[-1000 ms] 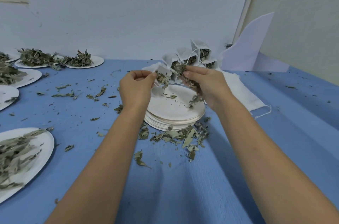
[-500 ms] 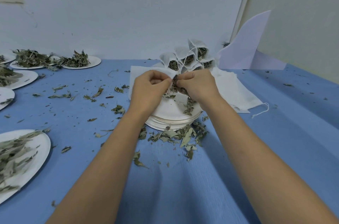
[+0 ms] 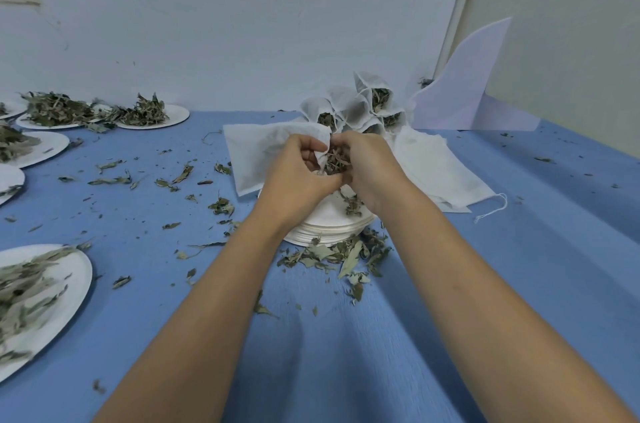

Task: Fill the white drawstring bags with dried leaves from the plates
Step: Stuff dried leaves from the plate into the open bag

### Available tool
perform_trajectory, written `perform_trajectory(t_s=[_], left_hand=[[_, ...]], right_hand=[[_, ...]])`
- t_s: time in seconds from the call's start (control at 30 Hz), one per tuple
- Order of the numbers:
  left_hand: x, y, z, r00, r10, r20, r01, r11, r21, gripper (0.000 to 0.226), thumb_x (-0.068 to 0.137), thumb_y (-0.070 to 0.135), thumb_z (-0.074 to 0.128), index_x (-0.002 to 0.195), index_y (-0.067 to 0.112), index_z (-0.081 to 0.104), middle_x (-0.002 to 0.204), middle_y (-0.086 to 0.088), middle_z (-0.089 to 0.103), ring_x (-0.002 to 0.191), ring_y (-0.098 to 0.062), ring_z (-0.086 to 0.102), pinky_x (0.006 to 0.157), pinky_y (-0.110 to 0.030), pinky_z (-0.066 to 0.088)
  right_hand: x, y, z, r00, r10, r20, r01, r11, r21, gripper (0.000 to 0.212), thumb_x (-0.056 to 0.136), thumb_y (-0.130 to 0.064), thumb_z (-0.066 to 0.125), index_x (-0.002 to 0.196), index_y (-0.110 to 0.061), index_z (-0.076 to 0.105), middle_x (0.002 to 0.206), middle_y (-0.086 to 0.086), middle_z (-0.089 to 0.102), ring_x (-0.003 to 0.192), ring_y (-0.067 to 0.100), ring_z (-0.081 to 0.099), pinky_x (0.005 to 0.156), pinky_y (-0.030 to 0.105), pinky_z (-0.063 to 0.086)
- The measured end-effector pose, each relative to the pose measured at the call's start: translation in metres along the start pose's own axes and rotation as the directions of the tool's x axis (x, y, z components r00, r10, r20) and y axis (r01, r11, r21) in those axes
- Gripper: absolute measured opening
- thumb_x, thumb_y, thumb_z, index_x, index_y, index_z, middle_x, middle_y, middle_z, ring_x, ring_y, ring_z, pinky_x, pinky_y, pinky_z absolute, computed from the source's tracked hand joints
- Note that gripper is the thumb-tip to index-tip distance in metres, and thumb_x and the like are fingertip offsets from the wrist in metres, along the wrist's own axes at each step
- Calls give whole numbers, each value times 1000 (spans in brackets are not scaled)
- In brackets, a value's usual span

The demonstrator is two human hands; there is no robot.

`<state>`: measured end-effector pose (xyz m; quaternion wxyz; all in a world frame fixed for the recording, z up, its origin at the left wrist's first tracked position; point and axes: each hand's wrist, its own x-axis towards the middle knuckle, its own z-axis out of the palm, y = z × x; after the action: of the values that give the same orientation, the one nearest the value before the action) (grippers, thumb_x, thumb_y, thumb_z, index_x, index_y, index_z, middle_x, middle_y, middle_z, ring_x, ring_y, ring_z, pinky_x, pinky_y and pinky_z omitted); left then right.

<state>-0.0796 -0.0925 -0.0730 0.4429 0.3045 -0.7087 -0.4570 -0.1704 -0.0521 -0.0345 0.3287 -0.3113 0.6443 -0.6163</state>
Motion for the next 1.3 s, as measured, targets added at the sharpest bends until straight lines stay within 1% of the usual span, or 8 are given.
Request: perform_trajectory(t_s=[0.13,0.2,0.27,0.47,0.53,0.77,0.97,1.3], left_hand=[[1,1,-4,994,31,-106,-28,999,32,33,72,19,80,88,26,52,73,10,46,59,-1,41,55,-9,37],[1,2,-7,987,46,-151,-39,998,50,27,74,18,78,86,24,55,71,9,47,56,0,41,52,-8,37],[1,4,-9,983,44,-179,-37,998,43,24,76,15,77,83,23,56,69,8,48,54,1,41,51,-7,36],[-1,3,-7,972,59,-229,-46,997,59,20,80,10,70,77,23,55,66,7,49,54,-1,43,50,-8,36],[-2,2,-6,969,58,-241,-42,997,69,21,80,10,71,75,22,55,63,8,47,48,1,43,48,-8,35],[1,1,-11,964,21,-267,-18,1000,15,21,79,8,68,74,22,54,62,8,48,49,2,44,48,-8,36],[2,2,-17,981,9,-193,-19,999,-51,21,79,11,73,75,21,55,61,7,47,54,-4,45,52,-12,40],[2,4,-21,981,0,-192,-7,999,-36,21,78,8,72,72,20,55,54,10,42,42,3,40,46,-9,35]], right_hand=[[-4,-1,4,999,9,37,-11,998,60,20,88,-7,45,81,7,58,73,15,49,69,22,43,67,36,40],[-6,-1,8,999,-8,45,5,998,58,34,90,-10,44,105,19,51,100,38,58,74,23,42,73,42,43],[-9,-2,11,997,-41,61,37,998,51,34,91,-13,45,110,15,50,123,32,52,72,22,45,74,43,45],[-9,-1,9,994,-55,96,60,997,-46,26,93,-18,44,94,-1,65,105,23,65,77,21,56,89,47,48],[-8,-3,5,994,-34,106,45,994,-102,21,94,-18,45,92,-5,62,105,9,65,99,27,62,97,44,45],[-5,-6,-5,987,-9,158,9,1000,0,22,93,-7,46,99,-5,67,93,6,68,78,17,65,83,30,49],[-1,11,-8,958,-283,48,285,914,-287,21,90,-7,57,108,-11,67,103,4,67,92,19,67,89,41,54],[-1,17,0,888,-458,26,428,806,-409,7,92,-15,57,91,-10,63,88,5,67,88,22,64,83,43,52]])
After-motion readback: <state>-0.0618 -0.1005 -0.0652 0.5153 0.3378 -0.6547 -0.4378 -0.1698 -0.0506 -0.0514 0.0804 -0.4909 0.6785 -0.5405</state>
